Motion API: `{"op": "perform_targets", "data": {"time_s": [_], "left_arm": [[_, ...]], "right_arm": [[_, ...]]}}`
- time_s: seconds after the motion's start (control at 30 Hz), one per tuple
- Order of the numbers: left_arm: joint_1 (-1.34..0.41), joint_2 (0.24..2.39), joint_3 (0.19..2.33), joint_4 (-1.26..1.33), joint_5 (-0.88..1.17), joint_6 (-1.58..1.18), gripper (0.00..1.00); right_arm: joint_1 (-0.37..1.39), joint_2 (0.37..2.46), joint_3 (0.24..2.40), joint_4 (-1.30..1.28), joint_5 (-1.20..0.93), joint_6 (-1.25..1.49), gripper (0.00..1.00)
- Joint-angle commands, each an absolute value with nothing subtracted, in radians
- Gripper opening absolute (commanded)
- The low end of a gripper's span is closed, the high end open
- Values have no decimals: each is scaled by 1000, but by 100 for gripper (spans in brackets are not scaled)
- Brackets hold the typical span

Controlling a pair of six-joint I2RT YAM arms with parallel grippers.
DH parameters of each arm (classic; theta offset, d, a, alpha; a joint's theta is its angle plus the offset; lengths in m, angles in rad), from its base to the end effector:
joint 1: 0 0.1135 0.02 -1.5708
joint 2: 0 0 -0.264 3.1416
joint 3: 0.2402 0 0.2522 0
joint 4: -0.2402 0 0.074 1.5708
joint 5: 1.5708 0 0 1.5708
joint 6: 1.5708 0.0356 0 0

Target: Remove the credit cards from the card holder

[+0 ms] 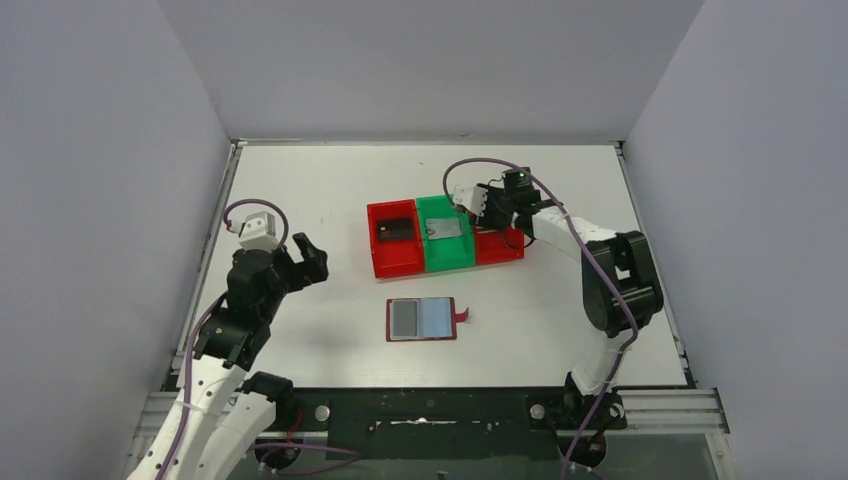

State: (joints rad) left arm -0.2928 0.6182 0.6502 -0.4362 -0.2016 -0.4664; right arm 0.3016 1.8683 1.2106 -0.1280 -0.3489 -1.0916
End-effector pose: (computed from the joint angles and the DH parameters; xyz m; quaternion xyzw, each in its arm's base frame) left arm 0.1436 -0.0359 0.2915 -0.1272 0.8225 -0.1250 0.5401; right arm 0.3820 0.1316 0.1876 -0.6347 0.6553 0.0030 0.4094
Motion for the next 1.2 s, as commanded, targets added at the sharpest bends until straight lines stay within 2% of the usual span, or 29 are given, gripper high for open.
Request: {"op": "perform_targets", "data": {"time_s": [0.0,0.2,0.37,0.53,0.63,0.77,0.9,1.07,1.17], "left_arm": [[-290,615,661,-368,-182,-451,95],[-291,621,661,-365,-174,-451,95],[-291,619,661,-368,-179,-454,95],[-290,613,661,-373,-195,-456,95],[-290,610,661,-380,-212,-461,95],[-290,601,661,-385,-230,-466,96],[-290,598,661,-381,-229,-468,96],[-289,602,661,-380,-227,-466,96],[-289,604,661,-381,-231,-468,96]], "right_arm": [[297,1701,1173,-72,-417,-1024,45],[301,1532,1060,71,-417,-808,47],[336,1332,920,268,-350,-312,56],[434,1191,829,220,-182,140,64],[436,1146,829,80,-115,346,74],[370,1105,844,-152,-20,568,98],[313,991,706,-117,8,730,98],[310,1018,689,-188,-44,772,98],[369,1029,661,-186,-50,809,98]]}}
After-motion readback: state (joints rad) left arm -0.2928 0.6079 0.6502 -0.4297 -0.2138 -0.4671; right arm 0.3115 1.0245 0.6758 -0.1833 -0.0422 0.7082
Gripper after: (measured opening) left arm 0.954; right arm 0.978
